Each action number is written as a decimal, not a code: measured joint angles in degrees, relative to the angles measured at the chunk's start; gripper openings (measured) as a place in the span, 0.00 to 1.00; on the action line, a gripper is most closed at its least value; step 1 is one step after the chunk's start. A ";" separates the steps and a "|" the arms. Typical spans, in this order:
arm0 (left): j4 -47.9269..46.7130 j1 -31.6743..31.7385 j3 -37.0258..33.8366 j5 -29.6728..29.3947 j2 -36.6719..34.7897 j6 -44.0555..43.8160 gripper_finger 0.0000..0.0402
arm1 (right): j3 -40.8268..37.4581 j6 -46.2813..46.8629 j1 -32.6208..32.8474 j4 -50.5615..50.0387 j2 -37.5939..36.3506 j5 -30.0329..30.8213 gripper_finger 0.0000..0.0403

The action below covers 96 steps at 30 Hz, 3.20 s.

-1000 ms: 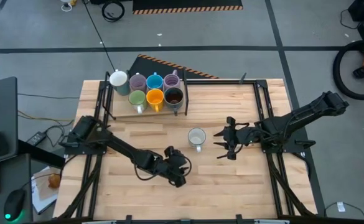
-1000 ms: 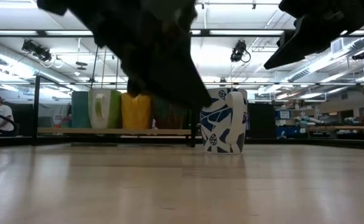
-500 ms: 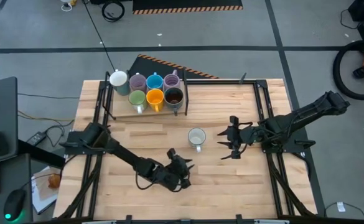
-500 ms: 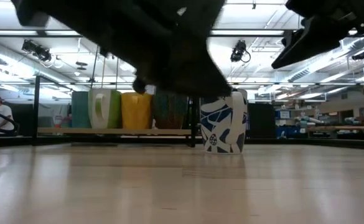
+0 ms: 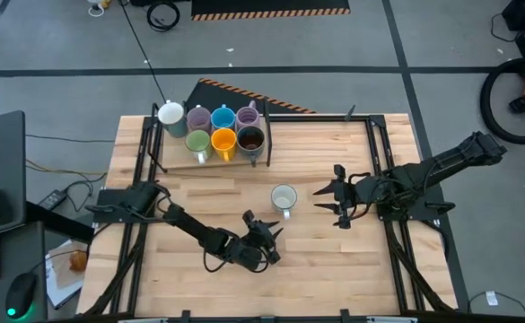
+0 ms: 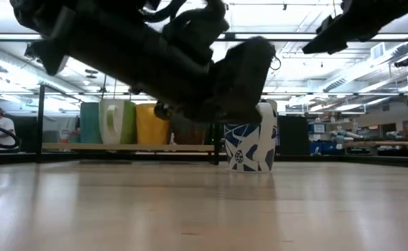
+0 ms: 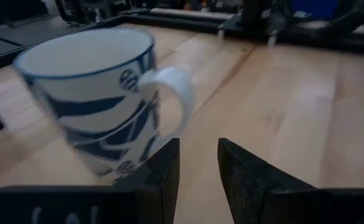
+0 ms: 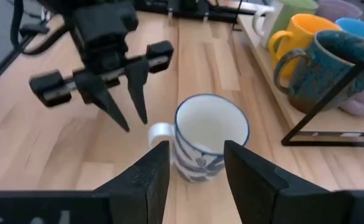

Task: Place coffee mugs
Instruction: Put the blue patterned mug on the shelf

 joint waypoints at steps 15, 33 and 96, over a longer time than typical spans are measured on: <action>2.80 3.36 -0.01 3.02 0.95 0.43 0.29 | 0.00 1.31 0.31 -0.25 0.63 -0.51 0.39; 12.04 6.74 -0.01 10.10 1.25 2.21 0.28 | 0.00 1.66 0.33 0.38 0.63 -1.55 0.39; -51.49 -8.02 -0.14 -3.28 -38.67 -5.01 0.04 | 0.00 1.69 0.33 0.96 0.66 -3.46 0.39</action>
